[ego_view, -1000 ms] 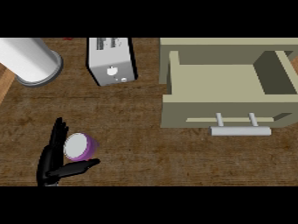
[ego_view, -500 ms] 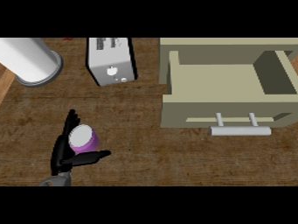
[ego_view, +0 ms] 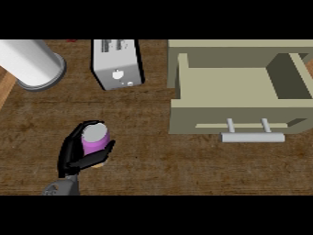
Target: Pick up the can, place it into the drawer and close the drawer
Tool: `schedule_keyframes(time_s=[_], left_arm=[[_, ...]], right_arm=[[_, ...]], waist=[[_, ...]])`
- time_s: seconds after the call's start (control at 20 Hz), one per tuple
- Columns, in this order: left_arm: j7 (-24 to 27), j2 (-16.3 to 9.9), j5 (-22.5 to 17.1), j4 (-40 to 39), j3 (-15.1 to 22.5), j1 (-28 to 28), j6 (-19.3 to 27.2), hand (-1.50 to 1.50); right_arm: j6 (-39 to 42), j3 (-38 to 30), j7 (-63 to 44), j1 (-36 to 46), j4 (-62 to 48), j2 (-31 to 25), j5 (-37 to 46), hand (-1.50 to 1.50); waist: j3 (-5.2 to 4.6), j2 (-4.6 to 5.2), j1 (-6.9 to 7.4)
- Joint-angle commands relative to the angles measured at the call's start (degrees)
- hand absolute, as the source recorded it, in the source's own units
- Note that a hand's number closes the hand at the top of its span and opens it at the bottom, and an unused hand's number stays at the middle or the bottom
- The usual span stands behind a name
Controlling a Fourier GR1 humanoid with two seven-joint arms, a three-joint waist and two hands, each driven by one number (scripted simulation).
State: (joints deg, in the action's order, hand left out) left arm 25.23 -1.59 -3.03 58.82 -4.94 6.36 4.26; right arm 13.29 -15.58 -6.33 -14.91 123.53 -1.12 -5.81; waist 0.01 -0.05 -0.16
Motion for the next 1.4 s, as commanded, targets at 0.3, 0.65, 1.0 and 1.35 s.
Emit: schedule_keyframes(time_s=[0.3, 0.65, 1.0, 1.35], left_arm=[[-2.1, 1.4, -1.1, 6.5, 3.8, -1.3, -0.8, 1.5], [-6.0, -5.6, -6.2, 2.3, -4.5, 8.2, -3.2, 1.5], [-15.6, -5.7, -4.8, 13.0, 0.5, 9.4, -3.3, 1.5], [-25.0, -1.4, -0.1, 21.5, 5.5, 16.9, 4.2, 1.5]], right_arm=[[0.0, 1.7, 4.6, -4.1, 0.2, 1.1, 0.1, -1.5], [-0.4, -0.3, 2.4, 0.5, -2.0, -0.4, 0.4, -1.5], [-3.6, 4.5, 4.7, -2.9, -0.5, 1.1, 2.8, -1.5], [0.4, -1.0, 3.6, -3.6, 1.2, 0.9, -2.0, -1.5]], waist=[[0.0, -0.01, -0.05], [-0.02, 0.1, -0.14], [0.01, -0.02, 0.03], [0.04, -0.06, -0.27]])
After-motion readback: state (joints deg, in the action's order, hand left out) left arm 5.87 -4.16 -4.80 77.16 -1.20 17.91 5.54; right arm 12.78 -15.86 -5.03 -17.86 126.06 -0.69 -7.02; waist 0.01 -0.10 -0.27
